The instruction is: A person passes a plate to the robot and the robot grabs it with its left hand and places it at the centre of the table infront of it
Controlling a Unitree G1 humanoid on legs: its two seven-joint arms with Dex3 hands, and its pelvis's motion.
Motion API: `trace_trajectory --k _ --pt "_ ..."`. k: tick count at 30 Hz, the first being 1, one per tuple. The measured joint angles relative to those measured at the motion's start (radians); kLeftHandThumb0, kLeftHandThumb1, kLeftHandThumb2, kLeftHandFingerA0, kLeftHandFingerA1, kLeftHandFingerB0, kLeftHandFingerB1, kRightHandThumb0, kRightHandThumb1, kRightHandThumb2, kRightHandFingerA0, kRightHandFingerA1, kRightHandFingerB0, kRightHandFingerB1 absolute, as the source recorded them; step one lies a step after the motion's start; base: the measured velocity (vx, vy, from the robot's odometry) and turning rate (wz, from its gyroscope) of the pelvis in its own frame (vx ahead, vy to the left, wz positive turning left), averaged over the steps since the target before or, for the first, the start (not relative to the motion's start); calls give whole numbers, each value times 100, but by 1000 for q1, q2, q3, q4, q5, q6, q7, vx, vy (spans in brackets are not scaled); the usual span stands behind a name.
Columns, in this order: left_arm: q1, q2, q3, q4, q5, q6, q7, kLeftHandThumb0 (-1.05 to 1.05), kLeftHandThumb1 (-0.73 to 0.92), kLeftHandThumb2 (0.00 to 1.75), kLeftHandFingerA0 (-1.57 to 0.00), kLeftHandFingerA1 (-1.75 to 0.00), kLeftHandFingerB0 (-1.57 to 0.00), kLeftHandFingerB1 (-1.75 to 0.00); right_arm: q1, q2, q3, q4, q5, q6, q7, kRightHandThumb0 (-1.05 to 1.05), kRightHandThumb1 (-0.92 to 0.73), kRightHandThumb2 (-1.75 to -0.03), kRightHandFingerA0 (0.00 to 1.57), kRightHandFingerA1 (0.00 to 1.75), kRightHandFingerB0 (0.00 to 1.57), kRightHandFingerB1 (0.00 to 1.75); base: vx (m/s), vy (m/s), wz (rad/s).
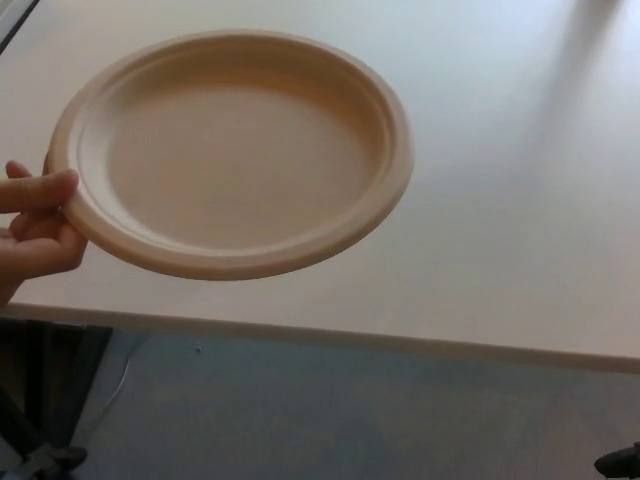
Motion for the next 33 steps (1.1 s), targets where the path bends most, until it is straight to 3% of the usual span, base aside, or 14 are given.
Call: trace_trajectory --k 12,15,19,20,26,29,31,33 --pt "18 0 -4 -8 -1 -34 -8 -56 48 73 -24 -44 -13 -36 0 -2 3 40 -1 -57 2 -61 -70 -61 60 70 47 51 7 0 0" --pt "66 -6 -9 -67 -1 -81 -2 -56 46 70 -24 -43 -19 -37 0 -2 7 42 -1 -58 2 -59 -68 -61 72 84 49 52 54 0 1" --pt "152 -20 -13 -199 -1 -146 7 -57 45 71 -27 -45 -21 -38 0 -1 10 43 -1 -59 3 -57 -67 -60 75 85 51 50 0 0 0" --pt "177 -25 -13 -237 -2 -160 9 -60 45 74 -28 -45 -19 -38 0 -1 11 43 -1 -59 3 -57 -68 -61 65 72 51 51 0 0 0" --pt "348 -45 -18 -492 -3 -249 14 -58 45 72 -29 -44 -21 -39 3 0 15 49 -2 -59 3 -58 -68 -61 63 67 49 50 0 0 0" --pt "450 -50 -18 -640 -2 -298 16 -59 44 73 -30 -45 -20 -38 7 0 17 55 -2 -59 3 -57 -68 -60 65 68 51 49 0 0 0" --pt "488 -53 -17 -702 -1 -320 16 -55 41 69 -30 -45 -18 -37 8 0 19 59 -2 -59 3 -58 -66 -61 76 84 50 50 0 0 0" --pt "534 -57 -17 -782 -1 -345 17 -57 42 69 -28 -44 -16 -37 9 0 22 61 -3 -59 4 -59 -67 -60 71 75 51 51 0 0 0"
